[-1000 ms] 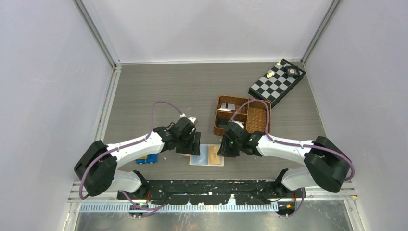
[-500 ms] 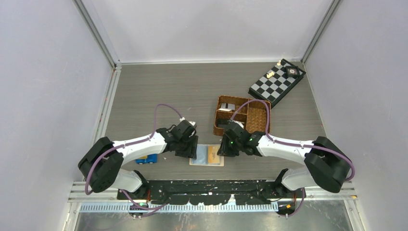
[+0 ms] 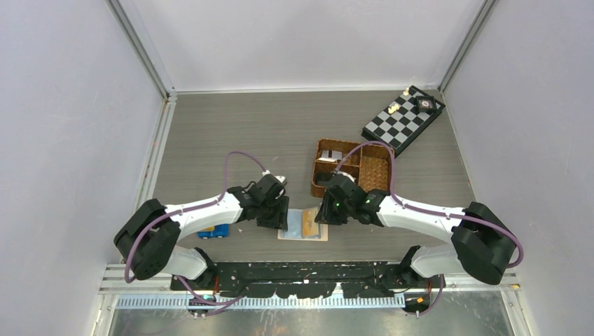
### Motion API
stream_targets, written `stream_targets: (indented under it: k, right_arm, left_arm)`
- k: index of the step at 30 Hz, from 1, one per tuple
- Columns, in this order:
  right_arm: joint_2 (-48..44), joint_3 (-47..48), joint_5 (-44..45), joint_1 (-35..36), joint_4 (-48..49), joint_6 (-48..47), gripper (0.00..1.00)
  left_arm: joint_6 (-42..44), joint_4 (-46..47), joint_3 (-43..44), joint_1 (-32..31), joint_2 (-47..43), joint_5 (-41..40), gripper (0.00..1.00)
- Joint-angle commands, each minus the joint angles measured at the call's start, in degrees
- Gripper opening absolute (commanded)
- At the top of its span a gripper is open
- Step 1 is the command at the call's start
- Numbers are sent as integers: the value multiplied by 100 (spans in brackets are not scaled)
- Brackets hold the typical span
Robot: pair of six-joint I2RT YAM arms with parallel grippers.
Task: Put the credit cards into the card holder
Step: Turn over the card slot in the card holder.
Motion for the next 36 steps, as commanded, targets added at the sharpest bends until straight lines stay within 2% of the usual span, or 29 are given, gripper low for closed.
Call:
stream_targets:
  k: [1, 9, 15, 27, 32, 36]
  right_arm:
    - [-167, 281, 6, 49, 4, -95, 22]
    - [-21, 531, 225, 197, -238, -271, 22]
    - [93, 579, 173, 282, -10, -265, 22]
    - [557, 674, 12, 492, 589, -169, 23]
    - [793, 783, 61, 551, 610, -177, 26]
    - [936, 844, 86, 592, 642, -169, 32]
  left_arm:
    - [-10, 252, -112, 18, 111, 93, 46]
    - [-28, 318, -106, 18, 122, 140, 45]
    - [-54, 356, -136, 22, 9, 118, 45]
    - [-103, 377, -335, 36, -974, -170, 47]
    - [-133, 450, -343, 53, -1220, 98, 48]
    - [-212, 990, -544, 53, -1428, 475, 49]
